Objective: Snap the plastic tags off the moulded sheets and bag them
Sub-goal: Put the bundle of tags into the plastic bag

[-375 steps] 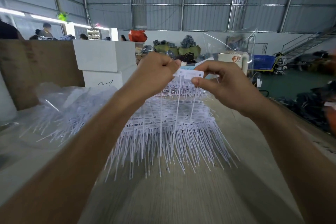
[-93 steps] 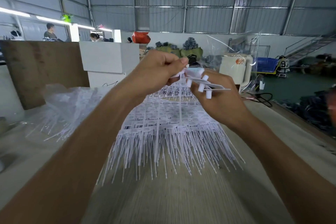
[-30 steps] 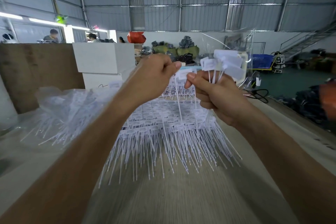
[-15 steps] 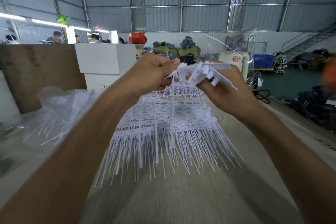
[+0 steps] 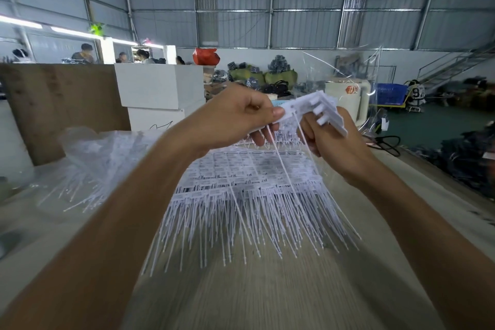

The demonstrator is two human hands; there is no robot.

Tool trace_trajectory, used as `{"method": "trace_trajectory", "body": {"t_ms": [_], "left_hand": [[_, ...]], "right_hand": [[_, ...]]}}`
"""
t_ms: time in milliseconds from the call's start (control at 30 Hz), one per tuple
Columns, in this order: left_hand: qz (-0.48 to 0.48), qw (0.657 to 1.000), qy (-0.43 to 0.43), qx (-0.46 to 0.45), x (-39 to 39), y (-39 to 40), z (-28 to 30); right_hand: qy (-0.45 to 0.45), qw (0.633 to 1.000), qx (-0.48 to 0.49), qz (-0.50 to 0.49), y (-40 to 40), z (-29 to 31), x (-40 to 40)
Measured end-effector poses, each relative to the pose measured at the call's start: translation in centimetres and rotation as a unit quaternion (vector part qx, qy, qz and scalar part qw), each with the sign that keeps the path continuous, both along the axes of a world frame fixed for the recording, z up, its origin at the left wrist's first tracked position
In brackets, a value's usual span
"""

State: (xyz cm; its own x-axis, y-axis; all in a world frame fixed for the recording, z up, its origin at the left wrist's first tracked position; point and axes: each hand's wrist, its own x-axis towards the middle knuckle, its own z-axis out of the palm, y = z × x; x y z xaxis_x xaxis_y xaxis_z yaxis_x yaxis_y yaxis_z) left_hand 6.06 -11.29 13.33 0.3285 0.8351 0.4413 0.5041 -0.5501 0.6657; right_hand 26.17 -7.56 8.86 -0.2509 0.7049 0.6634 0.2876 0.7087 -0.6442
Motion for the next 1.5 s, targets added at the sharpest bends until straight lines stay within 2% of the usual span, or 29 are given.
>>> {"method": "trace_trajectory", "body": {"t_ms": [133, 233, 300, 367, 467, 667, 767, 933, 1100, 1267, 1500], "left_hand": [[0.000, 1.000, 0.017, -0.001, 0.1, -0.1, -0.1], [-0.010, 0.999, 0.042, -0.004, 0.2, -0.5, 0.0], [-0.043, 0.996, 0.069, -0.028, 0.2, -1.1, 0.4], [-0.065, 0.994, 0.079, -0.036, 0.0, -1.6, 0.9], [-0.038, 0.997, 0.060, 0.000, -0.2, -1.7, 1.5], [0.005, 0.997, 0.073, -0.027, -0.5, -1.0, 0.8], [0.013, 0.997, 0.061, -0.040, -0.6, -0.5, 0.3], [0.036, 0.998, 0.055, -0.012, -0.7, 0.0, 0.0], [0.050, 0.998, 0.037, 0.028, -0.5, 0.2, 0.2], [0.057, 0.994, 0.078, 0.048, -0.1, 0.1, 0.1], [0.047, 0.996, 0.058, 0.053, 0.0, -0.1, 0.2]], "right_hand": [[0.044, 0.995, -0.086, -0.006, 0.4, -0.3, 0.2], [0.028, 0.994, -0.102, -0.020, 1.2, -1.2, 0.2], [0.087, 0.981, -0.170, -0.041, 2.3, -1.9, 1.1], [0.175, 0.949, -0.252, -0.071, 3.4, -2.4, 3.0], [0.225, 0.926, -0.295, -0.074, 4.4, -2.9, 5.3], [0.203, 0.937, -0.285, 0.006, 3.5, -2.1, 3.3], [0.154, 0.950, -0.262, 0.067, 2.5, -1.4, 2.4], [0.072, 0.966, -0.212, 0.128, 0.9, -0.1, 1.4], [0.001, 0.980, -0.163, 0.117, 0.0, 0.2, 0.8], [-0.003, 0.983, -0.143, 0.111, -0.1, -0.2, 0.5], [0.030, 0.976, -0.158, 0.147, 0.1, -0.2, 0.5]]}}
